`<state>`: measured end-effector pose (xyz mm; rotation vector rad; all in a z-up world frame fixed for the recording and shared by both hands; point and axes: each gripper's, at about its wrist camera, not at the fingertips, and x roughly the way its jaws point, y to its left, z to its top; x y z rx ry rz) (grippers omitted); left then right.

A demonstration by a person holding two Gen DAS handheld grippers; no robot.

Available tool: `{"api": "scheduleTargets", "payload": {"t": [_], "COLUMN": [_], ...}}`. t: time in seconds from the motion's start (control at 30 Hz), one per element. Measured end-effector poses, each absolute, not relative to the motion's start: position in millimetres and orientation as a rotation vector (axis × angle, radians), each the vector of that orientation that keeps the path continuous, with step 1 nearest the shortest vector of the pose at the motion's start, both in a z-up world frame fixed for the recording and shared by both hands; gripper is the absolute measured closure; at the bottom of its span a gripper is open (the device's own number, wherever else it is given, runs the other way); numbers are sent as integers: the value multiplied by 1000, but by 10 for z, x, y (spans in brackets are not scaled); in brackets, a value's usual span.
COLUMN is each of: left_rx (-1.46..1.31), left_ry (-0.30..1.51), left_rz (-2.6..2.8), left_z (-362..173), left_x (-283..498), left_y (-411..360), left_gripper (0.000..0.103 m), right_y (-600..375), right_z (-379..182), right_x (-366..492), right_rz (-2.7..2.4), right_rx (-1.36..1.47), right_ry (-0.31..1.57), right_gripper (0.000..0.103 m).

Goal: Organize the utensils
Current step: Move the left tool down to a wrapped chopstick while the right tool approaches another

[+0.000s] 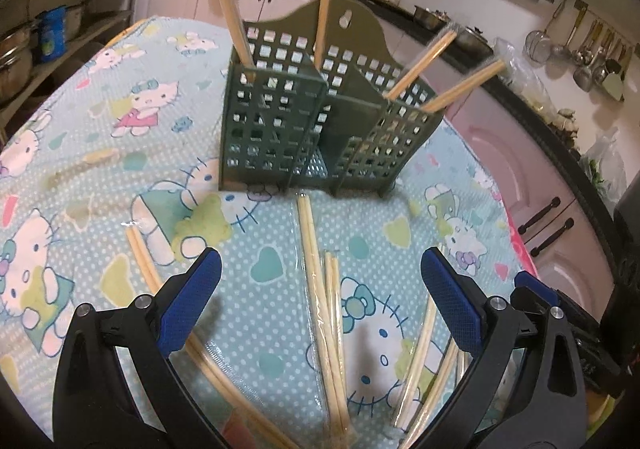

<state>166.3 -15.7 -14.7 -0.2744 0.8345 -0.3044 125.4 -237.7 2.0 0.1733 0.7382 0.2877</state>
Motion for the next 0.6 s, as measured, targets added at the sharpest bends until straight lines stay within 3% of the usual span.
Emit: {"api": "scheduleTargets", "payload": {"t": [0.3, 0.43, 0.5, 0.6], "left_rx": [-270, -269, -270, -267], "left_ry": [919, 949, 960, 975], "left_rz": [-334, -344, -337, -315], "left_z": [-315, -352, -370, -419], "left_x": [1869, 1997, 2060, 2149], "left_y": [-258, -304, -325, -349], "left_gripper": [34, 37, 48, 48], "right_y": [-2426, -2465, -2486, -2512], "right_z": [-115, -192, -239, -290], "right_x": [1300, 1345, 1380, 1443], "right_rz": [271, 260, 252, 250], "right_rx": [197, 220, 234, 260], "right_ry": [789, 821, 842, 863], "right_gripper": [47, 47, 47, 47]}}
